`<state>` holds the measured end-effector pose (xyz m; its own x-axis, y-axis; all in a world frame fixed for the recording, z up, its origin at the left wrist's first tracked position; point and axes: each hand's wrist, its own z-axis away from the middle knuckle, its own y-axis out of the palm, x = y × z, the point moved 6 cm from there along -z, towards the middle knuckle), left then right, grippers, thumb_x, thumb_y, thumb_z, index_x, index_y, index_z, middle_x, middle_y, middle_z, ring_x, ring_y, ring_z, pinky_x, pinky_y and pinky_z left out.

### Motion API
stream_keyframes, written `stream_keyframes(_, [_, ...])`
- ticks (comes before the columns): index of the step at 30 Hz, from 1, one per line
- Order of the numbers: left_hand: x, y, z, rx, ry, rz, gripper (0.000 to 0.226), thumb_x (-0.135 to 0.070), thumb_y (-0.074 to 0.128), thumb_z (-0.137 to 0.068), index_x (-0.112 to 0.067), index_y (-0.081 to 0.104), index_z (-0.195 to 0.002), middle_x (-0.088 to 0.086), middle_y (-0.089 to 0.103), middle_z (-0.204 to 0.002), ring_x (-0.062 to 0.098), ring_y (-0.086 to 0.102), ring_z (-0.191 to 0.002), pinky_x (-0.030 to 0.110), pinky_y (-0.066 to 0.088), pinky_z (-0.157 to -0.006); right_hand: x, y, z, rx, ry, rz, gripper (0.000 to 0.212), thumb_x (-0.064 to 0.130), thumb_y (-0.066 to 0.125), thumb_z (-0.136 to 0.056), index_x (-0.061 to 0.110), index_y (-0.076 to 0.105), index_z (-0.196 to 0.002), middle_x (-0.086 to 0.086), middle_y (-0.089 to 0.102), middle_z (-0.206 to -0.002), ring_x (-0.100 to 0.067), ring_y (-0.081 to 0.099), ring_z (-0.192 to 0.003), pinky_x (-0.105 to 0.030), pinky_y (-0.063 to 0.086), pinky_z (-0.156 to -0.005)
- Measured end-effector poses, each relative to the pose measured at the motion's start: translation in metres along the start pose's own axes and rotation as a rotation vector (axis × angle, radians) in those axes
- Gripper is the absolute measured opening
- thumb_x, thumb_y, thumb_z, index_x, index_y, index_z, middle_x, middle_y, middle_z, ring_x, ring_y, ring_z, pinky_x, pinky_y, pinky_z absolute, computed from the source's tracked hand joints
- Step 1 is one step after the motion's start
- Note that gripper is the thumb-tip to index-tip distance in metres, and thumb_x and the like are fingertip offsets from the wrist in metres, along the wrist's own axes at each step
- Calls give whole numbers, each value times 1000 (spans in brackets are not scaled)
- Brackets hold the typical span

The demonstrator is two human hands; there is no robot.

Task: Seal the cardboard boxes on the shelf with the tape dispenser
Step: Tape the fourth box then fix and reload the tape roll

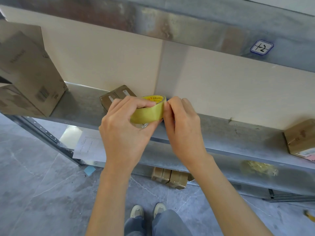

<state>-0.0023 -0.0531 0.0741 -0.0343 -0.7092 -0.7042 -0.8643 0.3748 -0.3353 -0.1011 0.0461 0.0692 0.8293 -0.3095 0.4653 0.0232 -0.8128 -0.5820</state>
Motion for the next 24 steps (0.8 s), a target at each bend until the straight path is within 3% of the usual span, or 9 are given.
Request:
stream_keyframes(7, [-4, 1, 0, -35, 2, -50, 21, -17, 88, -73, -18, 73, -88, -11, 71, -89, 20, 62, -83, 36, 49, -66, 4, 0, 0, 43, 61, -53, 29, 21, 37, -104, 8, 47, -80, 6, 38, -74, -16, 35, -71, -24, 25, -66])
stream_keyframes(17, [-4, -1, 0, -70, 7, -28, 23, -14, 88, -70, -16, 73, -88, -12, 70, -90, 19, 62, -84, 27, 49, -70, 0, 5, -4, 0, 13, -104, 26, 9, 43, -100, -1, 51, -76, -2, 44, -70, -19, 37, -64, -27, 31, -57])
stream_keyframes(20, [0, -1, 0, -62, -14, 11, 25, -14, 86, -69, -18, 73, -89, -14, 69, -91, 19, 62, -86, 33, 51, -71, -1, 6, -5, 29, 6, -121, 22, 7, 46, -96, -1, 51, -76, -7, 47, -69, -20, 40, -62, -32, 35, -54])
stream_keyframes(24, [8, -3, -2, -55, -76, 120, 29, -22, 85, -68, -27, 69, -92, -21, 67, -93, 15, 62, -89, 41, 54, -75, -2, 3, -11, 72, -22, -121, 20, 10, 48, -97, 5, 52, -78, -2, 46, -70, -16, 38, -62, -24, 33, -57])
